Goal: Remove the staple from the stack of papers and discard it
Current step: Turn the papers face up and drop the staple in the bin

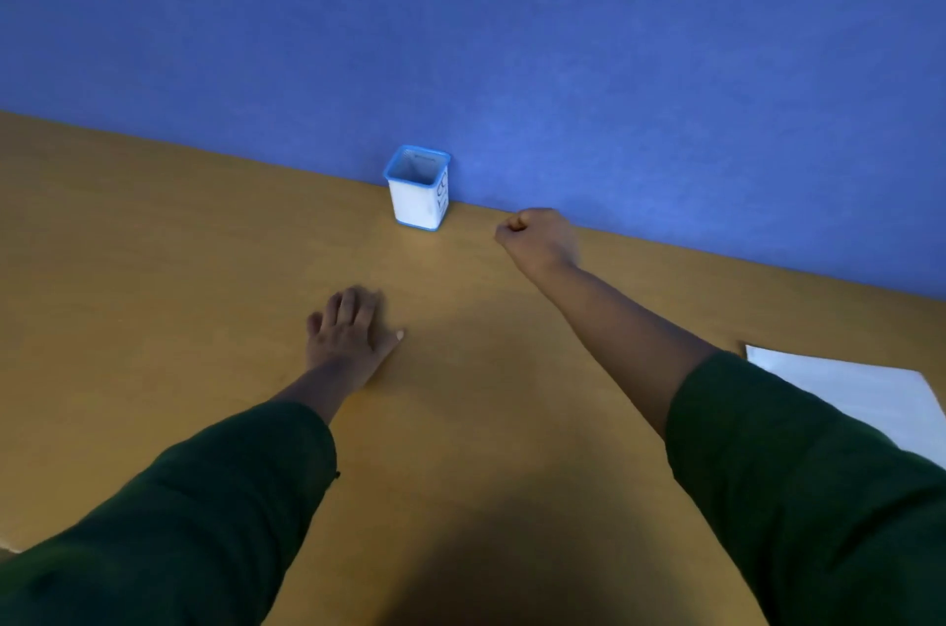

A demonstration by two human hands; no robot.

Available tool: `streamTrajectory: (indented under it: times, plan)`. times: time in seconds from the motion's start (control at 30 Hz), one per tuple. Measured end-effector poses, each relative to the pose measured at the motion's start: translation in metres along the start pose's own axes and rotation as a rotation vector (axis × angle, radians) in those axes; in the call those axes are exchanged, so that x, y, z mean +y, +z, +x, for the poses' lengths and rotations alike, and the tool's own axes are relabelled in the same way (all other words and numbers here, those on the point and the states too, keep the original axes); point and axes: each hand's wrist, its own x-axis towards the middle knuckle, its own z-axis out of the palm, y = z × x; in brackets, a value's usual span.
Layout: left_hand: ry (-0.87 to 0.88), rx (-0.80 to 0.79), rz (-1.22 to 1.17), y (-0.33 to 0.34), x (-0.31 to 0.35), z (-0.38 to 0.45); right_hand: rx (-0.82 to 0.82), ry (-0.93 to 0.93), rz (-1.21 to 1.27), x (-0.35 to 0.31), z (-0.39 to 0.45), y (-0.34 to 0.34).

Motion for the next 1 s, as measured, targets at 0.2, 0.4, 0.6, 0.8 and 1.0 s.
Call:
streamTrajectory:
  times: [0.2, 0.4, 0.6, 0.8, 1.0]
  plan:
    - [0.016, 0.078, -0.041, 0.009, -0.03, 0.024, 0.018, -0.03, -0.061, -0.046, 0.054, 0.017]
    - [-0.079, 0.129, -0.098, 0.016, -0.044, 0.052, -0.028, -0.069, -0.175, -0.078, 0.104, 0.045]
    - [-0.123, 0.162, -0.132, 0.015, -0.052, 0.072, -0.038, -0.117, -0.323, -0.095, 0.127, 0.064]
    - [-0.128, 0.178, -0.122, 0.014, -0.054, 0.079, -0.034, -0.095, -0.395, -0.1, 0.139, 0.074]
    - [-0.131, 0.177, -0.109, 0.016, -0.054, 0.081, 0.039, -0.105, -0.41, -0.108, 0.14, 0.077]
